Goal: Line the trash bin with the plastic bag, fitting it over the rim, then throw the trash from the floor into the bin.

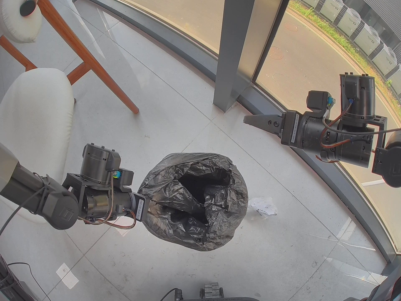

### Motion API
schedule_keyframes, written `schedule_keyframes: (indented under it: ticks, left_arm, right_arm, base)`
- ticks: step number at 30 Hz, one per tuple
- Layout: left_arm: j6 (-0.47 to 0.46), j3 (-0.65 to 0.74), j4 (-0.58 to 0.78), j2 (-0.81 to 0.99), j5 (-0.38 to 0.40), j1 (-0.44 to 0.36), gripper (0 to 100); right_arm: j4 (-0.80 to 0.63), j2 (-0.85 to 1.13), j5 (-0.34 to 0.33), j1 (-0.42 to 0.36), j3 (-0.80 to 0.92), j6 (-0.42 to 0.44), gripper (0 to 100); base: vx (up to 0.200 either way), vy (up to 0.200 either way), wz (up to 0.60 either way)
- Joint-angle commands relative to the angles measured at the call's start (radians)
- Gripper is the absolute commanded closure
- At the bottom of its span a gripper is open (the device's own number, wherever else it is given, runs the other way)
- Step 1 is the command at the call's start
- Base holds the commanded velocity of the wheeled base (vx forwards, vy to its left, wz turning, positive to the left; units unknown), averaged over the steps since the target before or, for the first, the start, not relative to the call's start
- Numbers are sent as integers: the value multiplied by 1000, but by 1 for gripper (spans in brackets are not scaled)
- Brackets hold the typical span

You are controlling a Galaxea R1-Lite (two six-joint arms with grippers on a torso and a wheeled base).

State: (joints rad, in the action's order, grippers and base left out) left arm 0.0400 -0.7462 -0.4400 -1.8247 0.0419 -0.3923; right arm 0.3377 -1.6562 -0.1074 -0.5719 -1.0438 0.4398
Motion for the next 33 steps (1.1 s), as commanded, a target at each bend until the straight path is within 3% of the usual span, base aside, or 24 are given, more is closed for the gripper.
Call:
schedule_keyframes:
  ticks: [1, 6, 11, 22, 25, 27, 29, 33]
  left_arm:
    - [-22, 77, -198, -107, -10, 66, 0]
    - [-75, 163, -263, -82, -2, 75, 0]
    - [-77, 334, -266, 67, 3, 66, 0]
    - [-71, 424, -287, 56, 23, 79, 0]
    - [-69, 415, -358, -27, 19, 128, 0]
    - [-75, 403, -523, -128, 24, 205, 0]
    - [-69, 412, -671, -200, 23, 217, 0]
    - [-68, 455, -761, -262, 24, 224, 0]
  right_arm:
    - [3, -7, 0, 3, 28, -1, 0]
    - [3, 29, 2, 32, 100, -1, 0]
    - [1, 85, 2, 101, 212, -6, 0]
    - [1, 115, 2, 129, 278, -7, 0]
    - [-6, 122, 2, 130, 281, -9, 0]
    - [-9, 130, 2, 130, 294, -9, 0]
    - [-5, 139, 2, 130, 314, -9, 0]
    - [-3, 141, 2, 132, 321, -9, 0]
  base:
    - [0, 0, 0]
    - [0, 0, 0]
    - [0, 0, 0]
    - [0, 0, 0]
    - [0, 0, 0]
    - [0, 0, 0]
    - [0, 0, 0]
    - [0, 0, 0]
